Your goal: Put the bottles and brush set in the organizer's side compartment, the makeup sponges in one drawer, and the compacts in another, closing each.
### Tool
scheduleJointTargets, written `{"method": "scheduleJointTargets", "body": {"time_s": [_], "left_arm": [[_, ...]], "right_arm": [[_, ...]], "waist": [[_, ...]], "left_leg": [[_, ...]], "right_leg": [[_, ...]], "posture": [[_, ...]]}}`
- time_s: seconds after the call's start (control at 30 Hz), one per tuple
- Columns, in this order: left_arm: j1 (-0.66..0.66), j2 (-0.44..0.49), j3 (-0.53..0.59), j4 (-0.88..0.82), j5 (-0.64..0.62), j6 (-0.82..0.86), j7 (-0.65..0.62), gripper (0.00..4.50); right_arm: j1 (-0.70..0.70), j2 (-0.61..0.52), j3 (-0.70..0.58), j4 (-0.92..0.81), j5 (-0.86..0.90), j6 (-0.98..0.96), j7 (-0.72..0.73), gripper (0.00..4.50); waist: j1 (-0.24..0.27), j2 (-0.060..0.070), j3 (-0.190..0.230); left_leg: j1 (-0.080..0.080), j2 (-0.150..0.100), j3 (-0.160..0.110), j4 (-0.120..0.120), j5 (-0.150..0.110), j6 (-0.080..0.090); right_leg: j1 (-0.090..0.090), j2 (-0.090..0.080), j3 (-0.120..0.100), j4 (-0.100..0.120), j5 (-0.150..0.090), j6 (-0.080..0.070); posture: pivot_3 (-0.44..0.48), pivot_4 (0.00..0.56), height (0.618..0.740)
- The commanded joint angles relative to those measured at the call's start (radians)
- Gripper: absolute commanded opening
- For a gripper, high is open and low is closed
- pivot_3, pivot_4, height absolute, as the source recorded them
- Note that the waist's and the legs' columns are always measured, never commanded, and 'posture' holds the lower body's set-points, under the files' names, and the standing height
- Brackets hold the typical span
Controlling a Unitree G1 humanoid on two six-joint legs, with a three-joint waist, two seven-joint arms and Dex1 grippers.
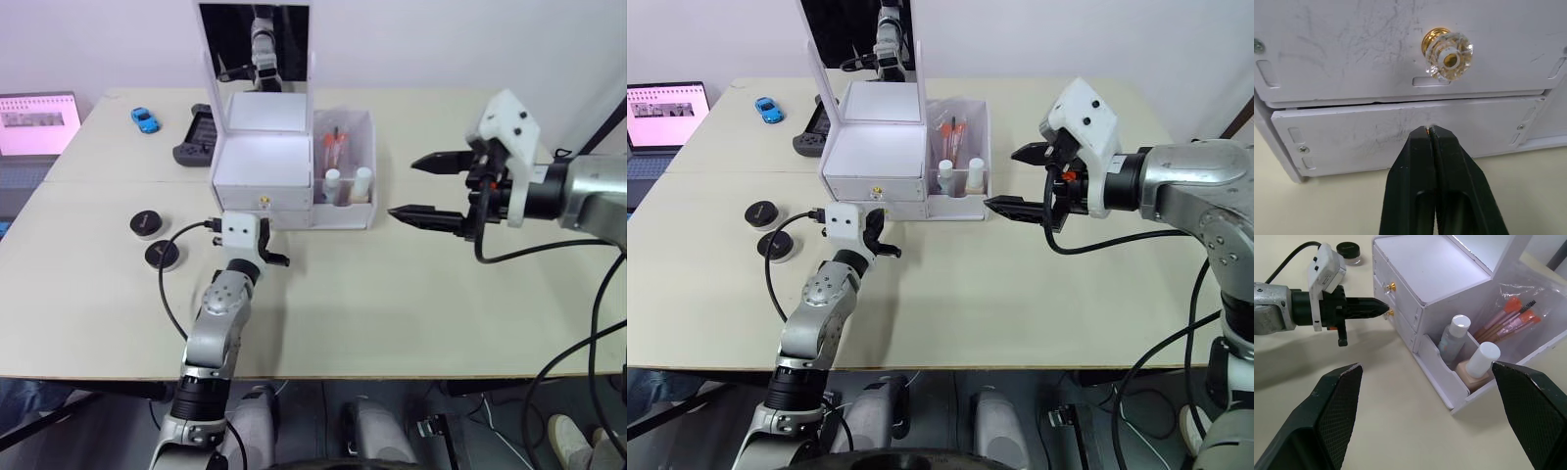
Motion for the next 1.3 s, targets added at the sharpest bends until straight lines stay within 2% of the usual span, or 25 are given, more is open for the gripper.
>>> {"method": "scheduleJointTargets", "body": {"time_s": [0.03, 0.1, 0.23, 0.6, 0.67, 0.83, 0.87, 1.17, 1.3], "left_arm": [[-0.007, -0.006, -0.003, -0.008, 0.004, -0.01, 0.002, 0.58], [-0.005, -0.007, -0.002, -0.012, 0.002, -0.008, 0.004, 1.34], [-0.002, -0.004, -0.016, -0.019, 0.003, 0.007, -0.006, 3.4], [-0.004, -0.017, -0.021, -0.007, 0.005, 0.009, 0.003, 3.4], [-0.004, -0.016, -0.021, 0.003, 0.011, 0.011, 0.009, 2.87], [-0.01, -0.017, -0.024, 0.022, 0.012, 0.004, 0.003, 0.45], [-0.012, -0.018, -0.023, 0.026, 0.014, 0.0, 0.005, 0.25], [-0.011, -0.017, -0.018, 0.023, 0.016, -0.029, -0.002, 0.26], [0.031, 0.027, -0.046, -0.037, 0.043, -0.042, -0.035, 0.26]], "right_arm": [[-0.023, -0.013, -0.03, -0.014, 0.0, -0.007, -0.003, 4.5], [-0.023, -0.012, -0.03, -0.016, 0.001, -0.005, -0.004, 4.5], [-0.026, -0.008, -0.028, -0.018, 0.007, 0.002, -0.006, 4.5], [-0.038, -0.007, -0.025, -0.018, 0.01, 0.02, -0.005, 4.5], [-0.041, -0.007, -0.021, -0.017, 0.007, 0.018, -0.004, 4.5], [-0.047, -0.008, -0.013, -0.014, -0.002, 0.012, -0.001, 4.5], [-0.05, -0.008, -0.012, -0.012, -0.004, 0.011, 0.0, 4.5], [-0.058, -0.004, -0.007, -0.006, -0.013, 0.005, 0.004, 4.5], [-0.054, 0.004, -0.002, -0.009, -0.014, 0.004, 0.003, 4.5]], "waist": [[0.0, 0.0, 0.0], [-0.001, 0.0, 0.0], [-0.001, 0.0, 0.0], [-0.001, 0.0, 0.0], [-0.001, 0.0, 0.0], [0.0, 0.0, 0.0], [0.0, 0.0, 0.0], [0.0, 0.0, 0.0], [-0.001, 0.0, 0.0]], "left_leg": [[0.0, 0.0, 0.0, 0.0, 0.0, 0.0], [0.0, 0.0, 0.0, 0.0, 0.0, 0.0], [0.0, 0.0, 0.0, 0.0, 0.0, 0.0], [0.0, 0.0, 0.0, 0.0, 0.0, 0.0], [0.0, 0.0, 0.0, 0.0, 0.0, 0.0], [0.0, 0.0, 0.0, 0.0, 0.0, 0.0], [0.0, 0.0, 0.0, 0.0, 0.0, 0.0], [0.0, 0.0, 0.0, 0.0, 0.0, 0.0], [0.0, 0.0, 0.0, 0.0, 0.0, 0.0]], "right_leg": [[0.0, 0.0, 0.0, 0.0, 0.0, 0.0], [0.0, 0.0, 0.0, 0.0, 0.0, 0.0], [0.0, 0.0, 0.0, 0.0, 0.0, 0.0], [0.0, 0.0, 0.0, 0.0, 0.0, 0.0], [-0.001, 0.0, 0.0, 0.0, 0.0, 0.0], [-0.001, 0.0, 0.0, 0.0, 0.0, 0.0], [0.0, 0.0, 0.0, 0.0, 0.0, 0.0], [0.0, 0.0, 0.0, -0.001, 0.0, -0.001], [-0.001, 0.0, 0.0, 0.0, -0.001, -0.001]], "posture": [[0.0, 0.15, 0.74], [0.0, 0.15, 0.74], [0.0, 0.15, 0.74], [0.0, 0.15, 0.74], [0.0, 0.15, 0.74], [0.0, 0.15, 0.74], [0.0, 0.15, 0.74], [0.0, 0.15, 0.74], [0.0, 0.15, 0.74]]}}
